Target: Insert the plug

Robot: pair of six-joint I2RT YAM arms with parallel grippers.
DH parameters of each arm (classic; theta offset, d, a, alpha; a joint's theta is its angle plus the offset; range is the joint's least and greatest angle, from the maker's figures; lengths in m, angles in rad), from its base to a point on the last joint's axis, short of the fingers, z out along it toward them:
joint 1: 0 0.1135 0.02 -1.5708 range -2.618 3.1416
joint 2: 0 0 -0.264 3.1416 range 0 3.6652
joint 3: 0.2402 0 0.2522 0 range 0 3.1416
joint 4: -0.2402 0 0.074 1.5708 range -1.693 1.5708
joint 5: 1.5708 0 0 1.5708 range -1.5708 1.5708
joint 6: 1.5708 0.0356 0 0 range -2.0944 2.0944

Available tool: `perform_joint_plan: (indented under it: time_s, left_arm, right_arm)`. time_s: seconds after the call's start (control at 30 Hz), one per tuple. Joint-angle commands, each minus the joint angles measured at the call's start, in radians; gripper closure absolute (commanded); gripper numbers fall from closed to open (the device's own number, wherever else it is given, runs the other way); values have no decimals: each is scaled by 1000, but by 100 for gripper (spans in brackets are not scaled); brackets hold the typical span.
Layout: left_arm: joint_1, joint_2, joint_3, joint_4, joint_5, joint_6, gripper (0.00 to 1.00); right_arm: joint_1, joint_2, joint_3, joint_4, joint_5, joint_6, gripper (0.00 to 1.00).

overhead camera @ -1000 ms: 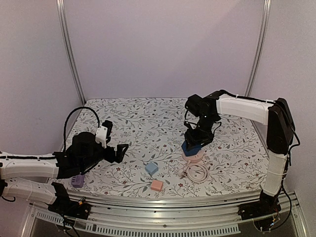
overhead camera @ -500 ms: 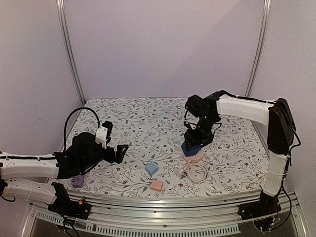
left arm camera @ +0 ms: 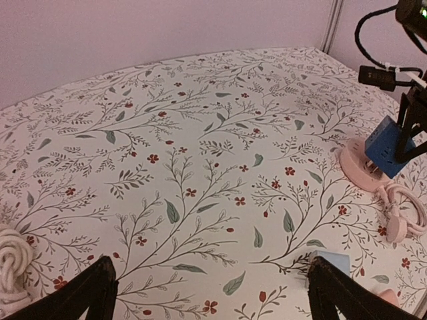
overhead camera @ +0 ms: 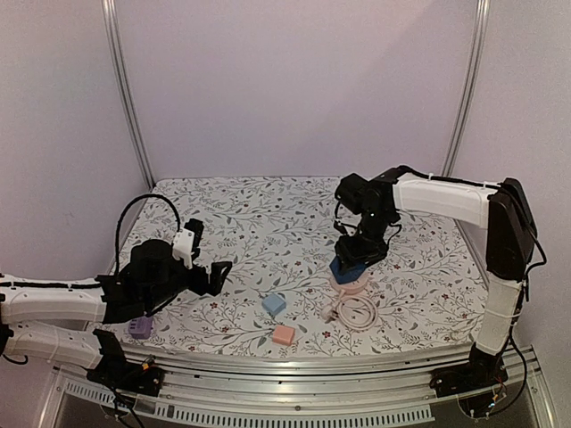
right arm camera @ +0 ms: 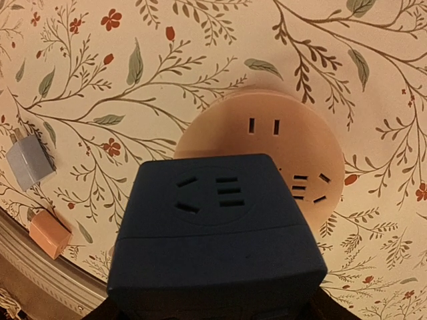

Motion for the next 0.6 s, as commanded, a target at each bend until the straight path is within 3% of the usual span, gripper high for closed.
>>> perform_joint_plan:
  time_s: [0.0,0.57]
  left_arm:
    - [16,1,-13,17,15,-4,1]
    - [16,24,-13,26,10,0,1]
  right_arm:
    - [5,-32,-34,-31,27,5,100]
    - [6,47,6,-49,64,4,100]
